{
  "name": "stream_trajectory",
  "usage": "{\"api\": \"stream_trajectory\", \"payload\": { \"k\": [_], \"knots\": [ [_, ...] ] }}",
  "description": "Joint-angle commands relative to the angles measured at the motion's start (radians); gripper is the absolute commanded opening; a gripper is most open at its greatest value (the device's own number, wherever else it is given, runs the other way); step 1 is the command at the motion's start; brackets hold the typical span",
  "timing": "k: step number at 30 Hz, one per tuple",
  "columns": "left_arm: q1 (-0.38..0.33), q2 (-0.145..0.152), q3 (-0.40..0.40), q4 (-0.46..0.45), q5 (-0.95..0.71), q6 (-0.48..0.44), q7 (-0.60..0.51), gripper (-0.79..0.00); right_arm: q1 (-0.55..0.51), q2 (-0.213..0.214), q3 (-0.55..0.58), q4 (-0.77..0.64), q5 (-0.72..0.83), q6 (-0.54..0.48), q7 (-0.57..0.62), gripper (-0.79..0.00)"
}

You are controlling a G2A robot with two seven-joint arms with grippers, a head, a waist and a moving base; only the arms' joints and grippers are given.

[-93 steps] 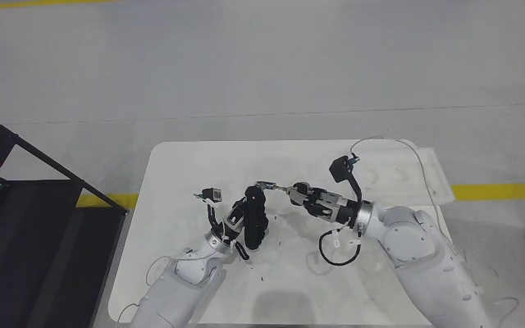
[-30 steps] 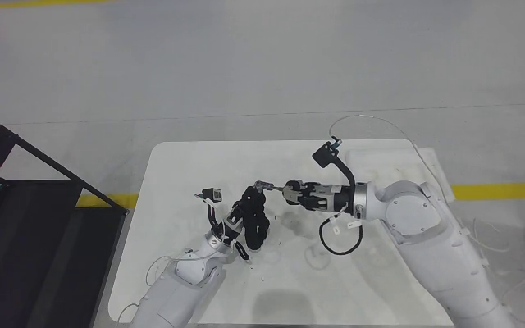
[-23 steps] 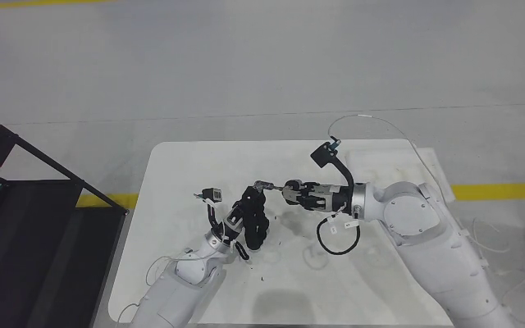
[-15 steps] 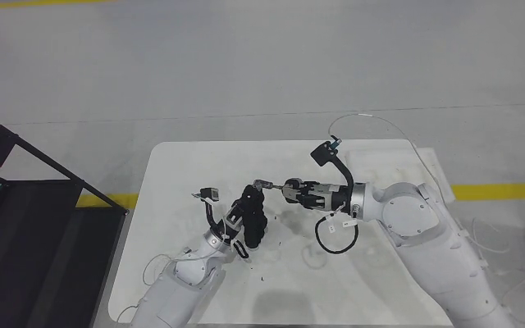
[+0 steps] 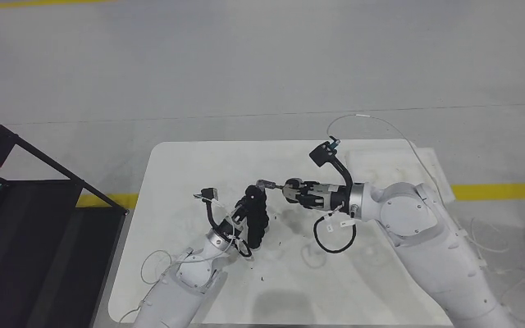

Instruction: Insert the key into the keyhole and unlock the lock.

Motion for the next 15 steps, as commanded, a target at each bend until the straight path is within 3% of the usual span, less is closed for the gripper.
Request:
{"api": "stream_trajectory", "payload": {
  "k": [1,15],
  "knots": [
    [0.003,-0.001,-0.004,-0.001,0.009,0.007,0.002,-0.785,0.001,0.0,-0.001,0.002,-0.005,0.002,-0.003,-0.785],
    [0.006,-0.013,-0.011,0.0,0.078,0.056,0.019,-0.785,0.007,0.002,-0.012,0.002,-0.005,0.009,0.001,-0.785]
  ]
}}
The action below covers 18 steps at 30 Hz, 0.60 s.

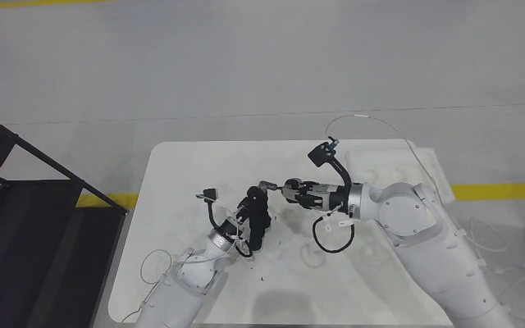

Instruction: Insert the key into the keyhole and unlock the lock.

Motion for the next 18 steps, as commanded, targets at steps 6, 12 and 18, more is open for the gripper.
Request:
{"api": "stream_trajectory", "payload": {
  "k": [6,12,18],
  "knots": [
    [0.003,-0.005,-0.006,0.001,0.021,0.019,0.006,-0.785,0.008,-0.001,-0.011,0.007,-0.012,0.013,-0.002,-0.785],
    [0.003,-0.011,-0.006,0.003,0.046,0.043,0.012,-0.785,0.015,-0.002,-0.025,0.013,-0.028,0.024,-0.011,-0.785],
    [0.005,-0.015,-0.01,0.0,0.058,0.056,0.011,-0.785,0.02,-0.006,-0.044,0.021,-0.045,0.04,-0.029,-0.785]
  ]
}}
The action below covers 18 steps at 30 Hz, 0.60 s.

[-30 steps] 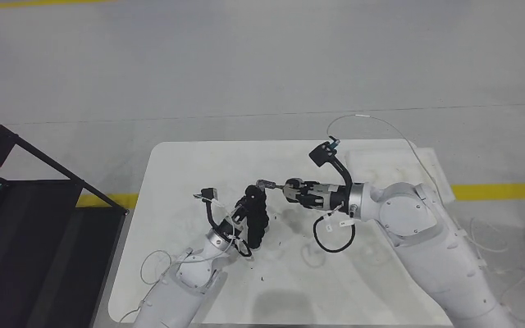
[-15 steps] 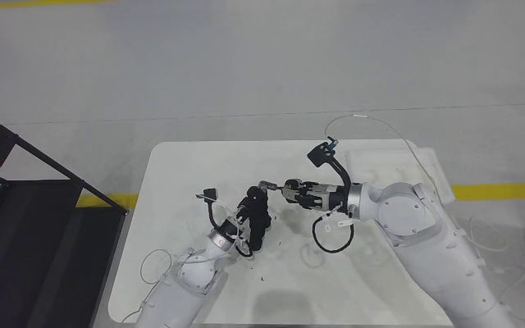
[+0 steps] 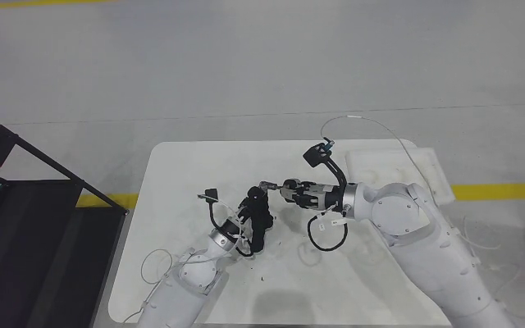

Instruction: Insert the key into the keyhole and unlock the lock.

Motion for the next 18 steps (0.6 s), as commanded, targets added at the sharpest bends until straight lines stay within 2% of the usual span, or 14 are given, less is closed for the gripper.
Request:
{"api": "stream_trajectory", "payload": {
  "k": [1,18],
  "knots": [
    [0.001,-0.001,0.0,-0.002,0.005,0.005,0.0,-0.785,0.002,-0.001,-0.005,0.003,-0.003,0.002,-0.003,-0.785],
    [0.006,-0.012,-0.011,-0.003,0.033,0.017,-0.007,-0.785,0.021,-0.007,-0.026,0.024,-0.012,0.017,-0.013,-0.785]
  ]
}}
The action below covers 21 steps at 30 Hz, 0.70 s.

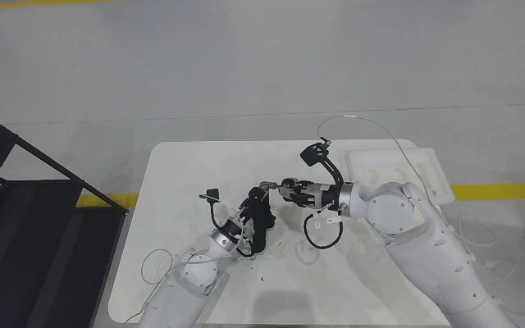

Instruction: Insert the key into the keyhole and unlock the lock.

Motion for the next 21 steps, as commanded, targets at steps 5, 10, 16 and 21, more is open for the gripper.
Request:
{"api": "stream_trajectory", "payload": {
  "k": [5,10,16,21],
  "knots": [
    [0.001,-0.003,-0.003,0.001,0.006,-0.001,-0.003,-0.785,0.009,-0.002,-0.009,0.011,-0.003,0.005,0.0,-0.785],
    [0.002,-0.006,-0.007,0.001,0.008,-0.001,-0.006,-0.785,0.012,-0.004,-0.01,0.016,0.006,0.008,-0.007,-0.785],
    [0.004,-0.01,-0.01,0.004,0.008,-0.001,-0.01,-0.785,0.008,-0.004,-0.004,0.012,0.018,0.019,-0.012,0.0],
    [0.004,-0.013,-0.012,0.006,0.007,0.0,-0.014,-0.785,0.002,-0.003,0.006,0.003,0.019,0.025,-0.01,0.0]
  ]
}}
